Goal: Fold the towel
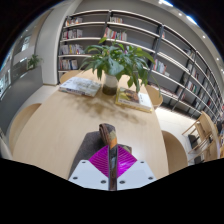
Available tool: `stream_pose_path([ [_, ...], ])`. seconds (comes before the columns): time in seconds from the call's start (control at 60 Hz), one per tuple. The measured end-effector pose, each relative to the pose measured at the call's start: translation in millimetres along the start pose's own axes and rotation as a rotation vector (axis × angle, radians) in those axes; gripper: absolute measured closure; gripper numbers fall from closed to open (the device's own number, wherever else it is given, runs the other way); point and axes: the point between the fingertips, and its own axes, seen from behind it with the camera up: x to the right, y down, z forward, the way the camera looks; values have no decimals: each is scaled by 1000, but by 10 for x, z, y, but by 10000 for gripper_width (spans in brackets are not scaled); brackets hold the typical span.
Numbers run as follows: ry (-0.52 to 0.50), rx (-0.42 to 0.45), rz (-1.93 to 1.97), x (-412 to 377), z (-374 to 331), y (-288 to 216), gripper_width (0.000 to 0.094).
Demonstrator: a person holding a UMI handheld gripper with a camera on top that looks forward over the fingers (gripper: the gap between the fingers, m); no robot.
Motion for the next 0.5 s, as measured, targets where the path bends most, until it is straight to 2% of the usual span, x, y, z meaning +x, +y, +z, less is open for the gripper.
stream_pose_path([
  [0.05,5,-27,-6,103,82,215,822],
  [0.117,44,-77,-25,303,184,453,634],
  [0.15,65,-90,-43,380,197,522,573],
  [0.283,51,-69,-22,365,52,580,338],
  [0.5,33,56,87,271,-705,175,189],
])
